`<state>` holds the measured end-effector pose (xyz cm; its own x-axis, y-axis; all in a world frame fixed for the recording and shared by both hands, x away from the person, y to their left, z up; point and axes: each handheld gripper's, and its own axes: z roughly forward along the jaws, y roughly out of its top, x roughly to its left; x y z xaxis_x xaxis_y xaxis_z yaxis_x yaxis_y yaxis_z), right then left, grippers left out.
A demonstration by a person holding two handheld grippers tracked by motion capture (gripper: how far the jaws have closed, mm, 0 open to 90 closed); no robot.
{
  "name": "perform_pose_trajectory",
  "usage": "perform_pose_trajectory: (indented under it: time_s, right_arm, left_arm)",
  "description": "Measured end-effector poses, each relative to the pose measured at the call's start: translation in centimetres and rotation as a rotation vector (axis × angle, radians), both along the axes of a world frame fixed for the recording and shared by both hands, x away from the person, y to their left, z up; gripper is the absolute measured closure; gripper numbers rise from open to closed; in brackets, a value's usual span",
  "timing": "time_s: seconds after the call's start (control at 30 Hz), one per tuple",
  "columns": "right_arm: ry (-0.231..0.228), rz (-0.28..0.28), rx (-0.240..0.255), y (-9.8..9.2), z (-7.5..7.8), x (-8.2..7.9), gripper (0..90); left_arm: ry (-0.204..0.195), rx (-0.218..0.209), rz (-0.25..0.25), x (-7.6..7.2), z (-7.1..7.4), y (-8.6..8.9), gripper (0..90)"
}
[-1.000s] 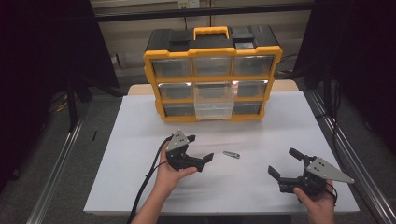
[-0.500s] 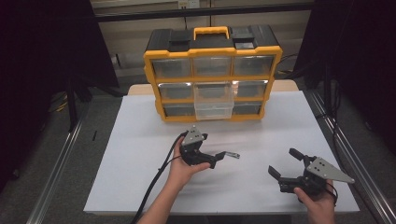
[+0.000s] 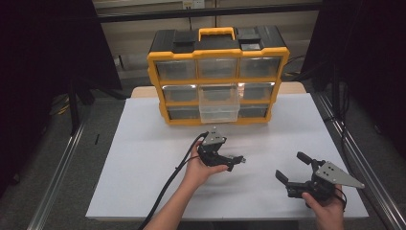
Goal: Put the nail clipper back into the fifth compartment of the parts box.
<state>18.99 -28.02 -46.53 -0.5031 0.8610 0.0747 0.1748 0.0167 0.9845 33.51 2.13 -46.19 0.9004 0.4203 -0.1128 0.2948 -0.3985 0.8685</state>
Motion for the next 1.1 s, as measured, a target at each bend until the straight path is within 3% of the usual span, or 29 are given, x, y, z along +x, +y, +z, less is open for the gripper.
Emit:
perform_pose_trajectory:
  time_s: [0.07,0.2,0.27,0.37,0.4,0.43,0.47,0.5,0.53,0.63,0.67,0.7,0.73,0.8,0.9,0.93,1.0,1.1]
  right_arm:
    - [-0.004,-0.001,0.0,0.0,0.0,0.0,0.2]
    - [-0.004,0.003,0.002,-0.1,0.0,0.0,0.2]
    - [-0.002,0.001,0.007,0.0,0.0,0.0,0.2]
    - [-0.004,0.001,0.006,0.0,0.0,0.0,0.2]
    - [0.001,-0.001,0.008,-0.1,0.0,-0.1,0.3]
    - [0.001,-0.001,0.008,-0.1,0.0,-0.1,0.3]
    - [0.0,-0.002,0.008,-0.1,0.0,0.0,0.4]
    - [0.0,-0.002,0.008,-0.1,0.0,0.0,0.4]
    - [0.001,-0.002,0.01,-0.1,0.0,0.0,0.5]
    - [0.0,-0.002,0.01,-0.2,0.0,0.0,0.5]
    - [0.0,-0.002,0.01,-0.2,0.0,0.0,0.5]
    - [-0.001,-0.001,0.01,-0.2,0.0,0.0,0.5]
    - [-0.001,0.0,0.01,-0.2,0.0,0.0,0.6]
    - [0.003,0.0,0.011,-0.2,0.0,0.0,0.6]
    - [0.002,0.002,0.011,-0.2,0.0,0.0,0.6]
    - [0.002,0.001,0.012,-0.2,0.0,0.0,0.6]
    - [0.003,-0.004,0.021,-0.2,0.0,0.0,0.7]
    - [0.002,-0.002,0.019,-0.3,0.0,0.0,0.7]
  left_arm:
    - [-0.005,0.05,-0.028,0.2,-0.2,-0.6,8.8]
    - [0.018,0.03,-0.05,0.5,-0.6,-1.3,13.1]
    - [0.015,0.067,-0.077,0.7,-0.9,-1.7,22.1]
    - [0.027,0.085,-0.113,1.0,-1.3,-2.0,30.6]
    - [0.031,0.119,-0.143,1.1,-1.7,-2.3,32.7]
    - [0.031,0.119,-0.143,1.1,-1.7,-2.3,36.5]
    - [0.03,0.157,-0.155,1.2,-1.7,-2.6,40.2]
    - [0.03,0.157,-0.155,1.2,-1.7,-2.6,43.8]
    - [0.026,0.184,-0.174,1.3,-1.8,-2.8,47.3]
    - [0.031,0.173,-0.189,1.3,-1.9,-3.1,52.3]
    - [0.03,0.208,-0.188,1.4,-1.7,-3.2,53.4]
    - [0.032,0.185,-0.204,1.5,-1.9,-3.3,54.7]
    - [0.023,0.211,-0.211,1.6,-1.9,-3.3,56.5]
    - [0.034,0.204,-0.217,1.6,-2.1,-3.5,59.8]
    - [0.035,0.23,-0.226,1.6,-2.1,-3.6,62.8]
    - [0.032,0.287,-0.236,1.7,-1.9,-3.7,62.8]
    - [0.022,0.256,-0.23,1.7,-2.2,-3.8,64.5]
    - [0.025,0.263,-0.235,1.7,-2.2,-3.9,64.7]
